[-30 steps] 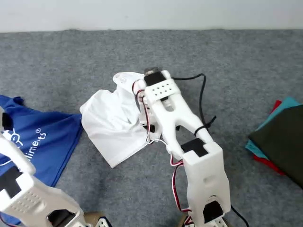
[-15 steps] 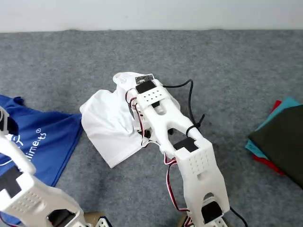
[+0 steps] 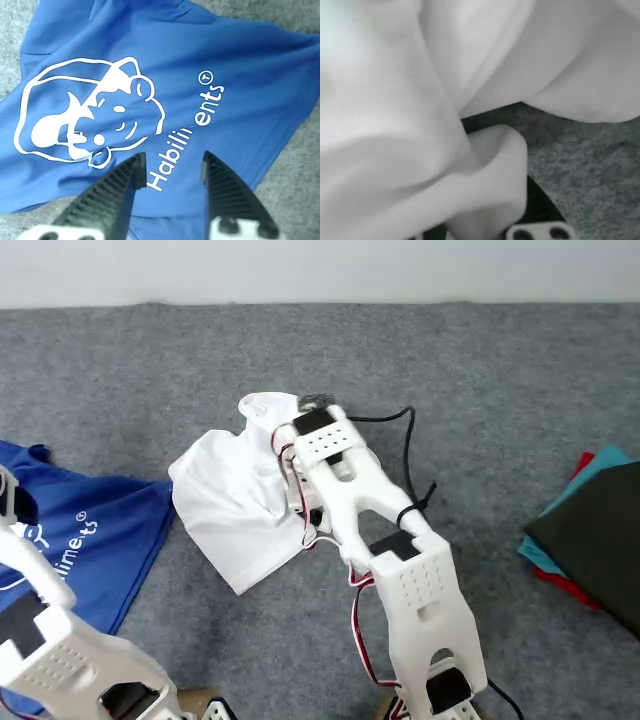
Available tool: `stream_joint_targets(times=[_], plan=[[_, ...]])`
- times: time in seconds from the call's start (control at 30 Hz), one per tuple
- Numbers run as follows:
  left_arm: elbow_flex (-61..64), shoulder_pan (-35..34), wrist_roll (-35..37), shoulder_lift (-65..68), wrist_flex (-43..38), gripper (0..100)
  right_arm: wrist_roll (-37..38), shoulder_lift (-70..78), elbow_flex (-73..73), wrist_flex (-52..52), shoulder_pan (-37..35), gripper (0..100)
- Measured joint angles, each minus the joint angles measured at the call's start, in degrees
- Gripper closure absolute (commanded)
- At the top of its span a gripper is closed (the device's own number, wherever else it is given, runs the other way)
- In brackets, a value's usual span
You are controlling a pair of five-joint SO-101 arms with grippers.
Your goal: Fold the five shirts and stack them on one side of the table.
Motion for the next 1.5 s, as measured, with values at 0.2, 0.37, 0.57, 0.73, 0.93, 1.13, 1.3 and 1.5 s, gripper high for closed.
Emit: stream_joint_targets(times=[0.2, 0.37, 0.57, 0.73, 0.93, 1.13, 1.3, 1.5], plan=[[0.0, 1.7, 0.1, 0.0, 0.2, 84, 5.1, 0.1, -4.4, 5.5, 0.9, 99.0], [0.0, 6.8, 0.0, 0.0, 0.7, 90, 10.2, -4.3, -5.1, 10.9, 2.1, 99.0], [0.4, 14.1, 0.2, -3.0, 0.7, 90, 17.3, -12.8, -5.1, 13.7, 7.2, 99.0], [8.4, 25.1, 0.3, -9.7, 0.9, 90, 22.3, -17.8, -5.1, 13.8, 14.0, 99.0], [24.3, 43.6, 0.3, -12.0, 0.8, 90, 23.6, -18.1, -5.1, 13.9, 16.5, 99.0], [33.1, 54.5, 0.3, -9.7, -3.1, 79, 23.6, -18.1, -5.1, 13.9, 16.5, 99.0], [33.5, 55.6, 0.3, -5.7, -4.4, 78, 23.6, -18.1, -5.1, 13.9, 16.8, 99.0], [33.7, 56.5, 0.3, 1.4, -6.7, 79, 23.6, -18.1, -5.1, 13.9, 17.2, 99.0]])
